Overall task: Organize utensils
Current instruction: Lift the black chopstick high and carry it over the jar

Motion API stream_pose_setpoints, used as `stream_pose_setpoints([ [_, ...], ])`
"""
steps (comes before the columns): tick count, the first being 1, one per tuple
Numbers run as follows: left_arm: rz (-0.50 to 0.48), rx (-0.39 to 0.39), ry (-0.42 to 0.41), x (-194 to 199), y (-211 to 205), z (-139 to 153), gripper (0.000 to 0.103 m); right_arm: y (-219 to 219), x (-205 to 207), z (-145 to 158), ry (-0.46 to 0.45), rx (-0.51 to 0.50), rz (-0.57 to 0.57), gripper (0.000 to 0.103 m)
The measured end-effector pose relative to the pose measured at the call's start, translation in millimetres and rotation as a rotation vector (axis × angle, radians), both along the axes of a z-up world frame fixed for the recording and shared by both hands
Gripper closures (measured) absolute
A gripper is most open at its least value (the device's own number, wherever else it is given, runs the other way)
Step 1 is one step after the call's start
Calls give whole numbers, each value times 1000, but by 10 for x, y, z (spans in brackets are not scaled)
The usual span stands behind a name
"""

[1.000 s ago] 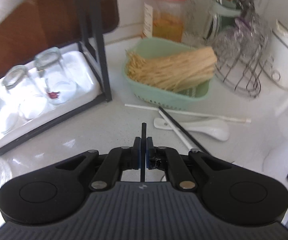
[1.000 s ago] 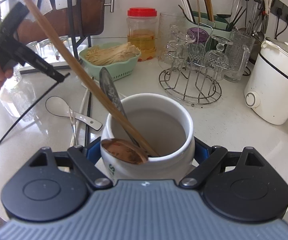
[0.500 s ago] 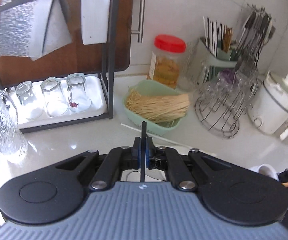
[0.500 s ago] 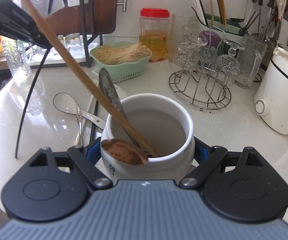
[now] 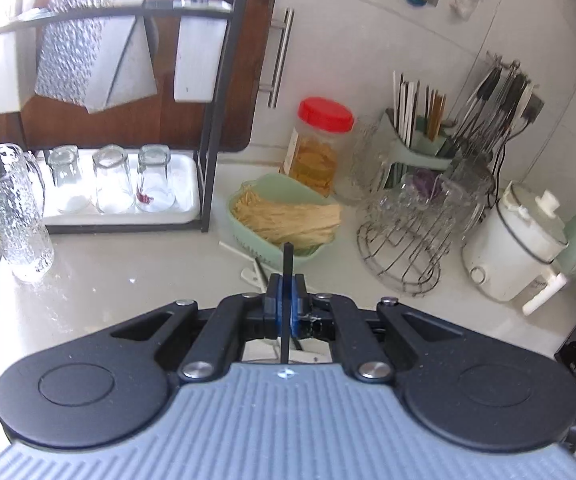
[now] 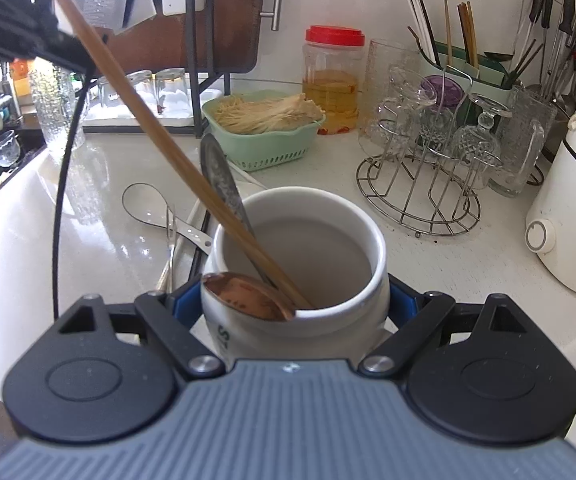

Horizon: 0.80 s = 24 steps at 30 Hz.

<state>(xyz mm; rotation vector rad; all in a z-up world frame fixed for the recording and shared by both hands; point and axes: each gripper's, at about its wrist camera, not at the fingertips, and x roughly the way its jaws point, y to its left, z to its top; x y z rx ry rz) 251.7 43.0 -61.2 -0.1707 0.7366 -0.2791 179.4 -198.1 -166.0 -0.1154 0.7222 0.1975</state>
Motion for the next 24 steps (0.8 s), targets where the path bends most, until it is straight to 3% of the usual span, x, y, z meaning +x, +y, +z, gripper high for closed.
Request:
stream_pose_setpoints([
  [9,-52,-32,-57,-122,-156,395,98,-17,9,-2,-5,5,23,11],
  [24,-132,-34,-267,-185,-496,1284,98,-22,-11,-18,-20,12,24,12],
])
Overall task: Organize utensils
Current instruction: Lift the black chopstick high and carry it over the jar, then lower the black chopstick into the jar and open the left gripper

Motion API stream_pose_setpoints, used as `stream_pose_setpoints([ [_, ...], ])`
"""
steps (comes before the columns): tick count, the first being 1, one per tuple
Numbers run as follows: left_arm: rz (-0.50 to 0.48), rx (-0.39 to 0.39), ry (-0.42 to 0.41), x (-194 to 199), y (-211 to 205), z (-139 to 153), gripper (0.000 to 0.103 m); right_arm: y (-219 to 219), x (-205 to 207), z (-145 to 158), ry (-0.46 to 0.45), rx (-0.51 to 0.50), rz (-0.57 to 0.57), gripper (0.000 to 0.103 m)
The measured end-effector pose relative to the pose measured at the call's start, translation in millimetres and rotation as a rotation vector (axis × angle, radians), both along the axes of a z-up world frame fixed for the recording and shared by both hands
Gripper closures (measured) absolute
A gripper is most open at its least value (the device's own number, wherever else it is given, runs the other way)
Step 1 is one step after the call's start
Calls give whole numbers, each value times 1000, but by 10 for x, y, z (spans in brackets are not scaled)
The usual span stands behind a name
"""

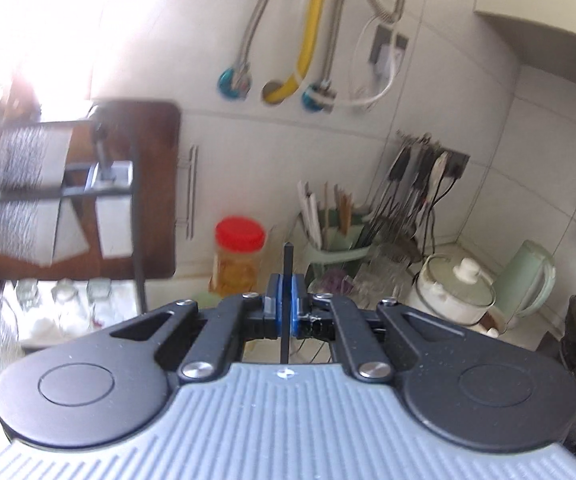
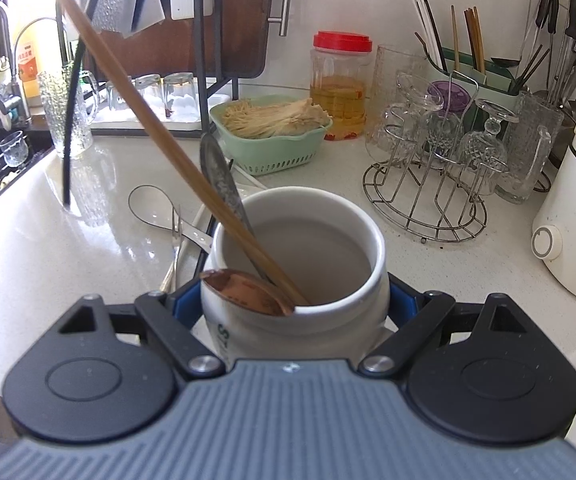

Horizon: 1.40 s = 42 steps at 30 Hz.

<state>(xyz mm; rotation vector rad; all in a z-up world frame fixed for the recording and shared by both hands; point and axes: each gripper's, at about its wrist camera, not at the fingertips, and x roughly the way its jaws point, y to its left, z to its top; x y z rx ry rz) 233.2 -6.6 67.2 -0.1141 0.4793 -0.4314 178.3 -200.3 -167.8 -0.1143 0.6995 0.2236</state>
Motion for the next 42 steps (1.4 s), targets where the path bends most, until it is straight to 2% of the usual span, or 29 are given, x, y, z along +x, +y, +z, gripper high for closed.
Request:
stream_pose_setpoints([
  [10,-59,-28,-104,65,-308,413,98,1,-30,-10,-11,4,-4,12],
  [15,-99,-38,-119,107,-520,441,98,2,-31,-9,-12,7,-5,12],
  [23,-132,-59,-39,225,-810,65,98,-3,-22,-11,-17,8,0,12],
  [35,-188,96,-14,109,-1196,-523,98,-6,-30,-25,-31,12,2,12],
  [42,-219,132,42,55,-1252,-737,98,-5,-23,-27,-35,14,3,12],
])
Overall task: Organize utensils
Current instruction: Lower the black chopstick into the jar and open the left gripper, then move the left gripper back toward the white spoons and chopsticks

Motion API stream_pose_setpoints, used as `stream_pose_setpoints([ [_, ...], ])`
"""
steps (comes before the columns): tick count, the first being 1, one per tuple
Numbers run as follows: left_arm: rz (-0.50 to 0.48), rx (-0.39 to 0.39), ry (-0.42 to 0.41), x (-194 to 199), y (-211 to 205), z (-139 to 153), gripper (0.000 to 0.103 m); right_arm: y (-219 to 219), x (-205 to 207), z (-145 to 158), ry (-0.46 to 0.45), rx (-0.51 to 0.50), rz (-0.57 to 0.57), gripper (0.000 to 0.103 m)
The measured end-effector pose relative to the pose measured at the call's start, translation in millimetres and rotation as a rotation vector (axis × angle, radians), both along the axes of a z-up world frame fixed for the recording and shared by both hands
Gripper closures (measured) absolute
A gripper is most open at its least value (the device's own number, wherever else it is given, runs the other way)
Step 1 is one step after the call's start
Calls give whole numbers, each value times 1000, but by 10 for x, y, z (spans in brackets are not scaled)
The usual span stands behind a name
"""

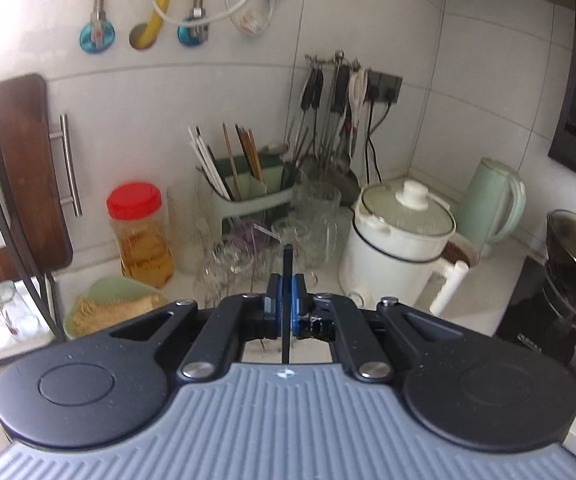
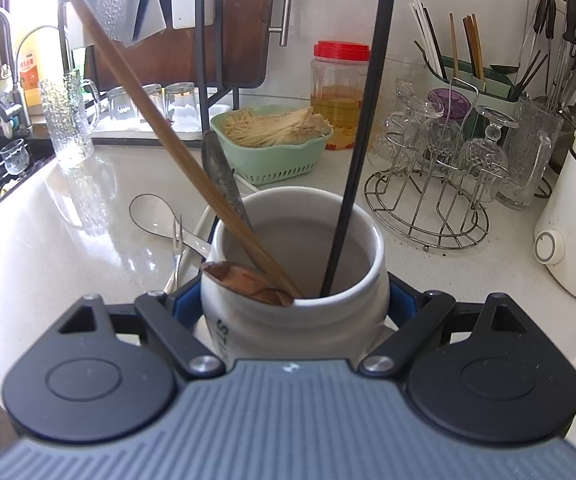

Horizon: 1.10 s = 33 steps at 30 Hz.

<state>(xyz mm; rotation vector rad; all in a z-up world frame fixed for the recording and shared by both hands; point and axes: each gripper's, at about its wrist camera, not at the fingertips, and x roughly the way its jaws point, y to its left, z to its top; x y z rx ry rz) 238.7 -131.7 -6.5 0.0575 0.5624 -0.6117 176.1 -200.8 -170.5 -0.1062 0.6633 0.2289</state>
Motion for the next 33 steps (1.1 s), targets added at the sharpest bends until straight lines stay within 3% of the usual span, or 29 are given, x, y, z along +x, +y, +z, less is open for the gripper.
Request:
stream_pose_setpoints([
  [12,6,30,136,4,11,-324,98,0,-7,3,-2,1,-1,12],
  [27,47,-4,157,58,169,-156,96,2,-11,6,-3,2,-1,12],
  [29,63,-28,154,57,262,-81,92,3,-8,8,-3,1,-1,12],
  [33,127,-77,130,37,518,79,73,1,-9,9,-2,2,-1,12],
])
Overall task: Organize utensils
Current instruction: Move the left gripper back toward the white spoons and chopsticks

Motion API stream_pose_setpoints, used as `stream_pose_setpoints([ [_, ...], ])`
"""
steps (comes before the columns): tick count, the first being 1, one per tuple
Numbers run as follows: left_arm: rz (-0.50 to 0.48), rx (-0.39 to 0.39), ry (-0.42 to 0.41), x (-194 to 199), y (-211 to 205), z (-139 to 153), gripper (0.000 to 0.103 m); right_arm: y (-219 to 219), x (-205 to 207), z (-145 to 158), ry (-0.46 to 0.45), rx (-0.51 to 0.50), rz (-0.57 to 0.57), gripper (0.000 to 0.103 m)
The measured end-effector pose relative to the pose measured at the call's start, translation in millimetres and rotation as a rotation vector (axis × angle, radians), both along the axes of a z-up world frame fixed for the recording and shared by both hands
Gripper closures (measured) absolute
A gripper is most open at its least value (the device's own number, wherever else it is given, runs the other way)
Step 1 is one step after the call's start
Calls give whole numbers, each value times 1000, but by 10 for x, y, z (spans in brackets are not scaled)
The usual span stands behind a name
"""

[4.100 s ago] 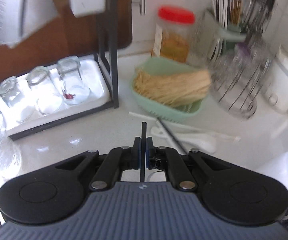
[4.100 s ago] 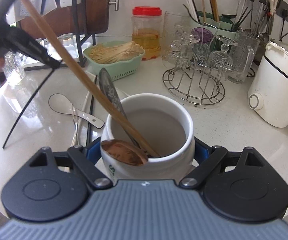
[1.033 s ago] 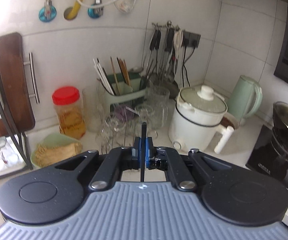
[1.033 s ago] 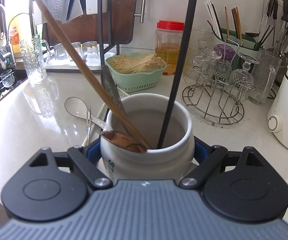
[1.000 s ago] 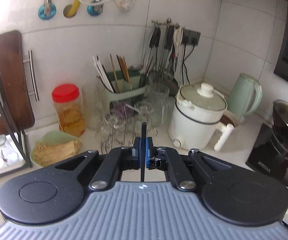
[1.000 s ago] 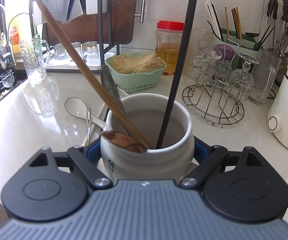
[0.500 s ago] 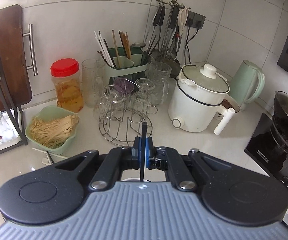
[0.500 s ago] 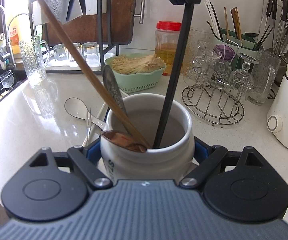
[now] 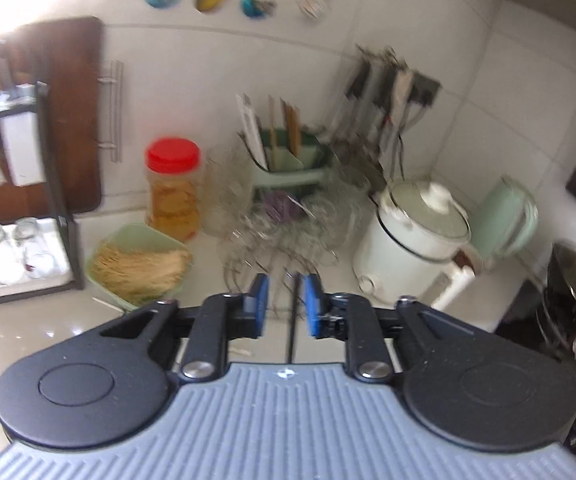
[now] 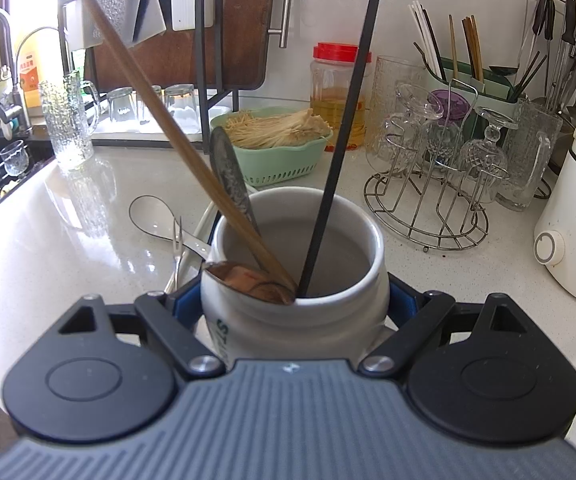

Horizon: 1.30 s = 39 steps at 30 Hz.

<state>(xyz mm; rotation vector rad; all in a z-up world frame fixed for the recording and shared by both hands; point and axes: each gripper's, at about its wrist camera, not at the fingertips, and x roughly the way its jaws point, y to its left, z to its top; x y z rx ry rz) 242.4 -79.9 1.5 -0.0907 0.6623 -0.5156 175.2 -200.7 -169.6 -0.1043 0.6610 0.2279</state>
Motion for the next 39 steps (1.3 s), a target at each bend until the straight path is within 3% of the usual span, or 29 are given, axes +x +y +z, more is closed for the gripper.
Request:
stream_pose_setpoints([
  [2,41,-12,-16,-22,146,69,69,2,4,4,1,-2,-1,12],
  [4,92,-5,-35,-41,289,136,57,2,4,5,1,-2,-2,12],
  [7,160,-8,-59,-71,532,224,50,1,6,6,3,-4,-8,12],
  [13,275,-5,-54,-72,970,189,48,-8,4,7,6,-2,-31,12],
  [28,304,-25,262,61,1223,-969,48,-132,-96,1,17,-3,-135,12],
  [31,299,-61,349,128,1224,-1220,48,-169,-123,-2,17,-2,-152,12],
  [35,312,-177,470,225,1272,-1540,49,-192,-131,3,19,-3,-166,12],
  [39,331,-243,531,324,1287,-1810,49,-195,-134,0,21,-3,-176,12],
])
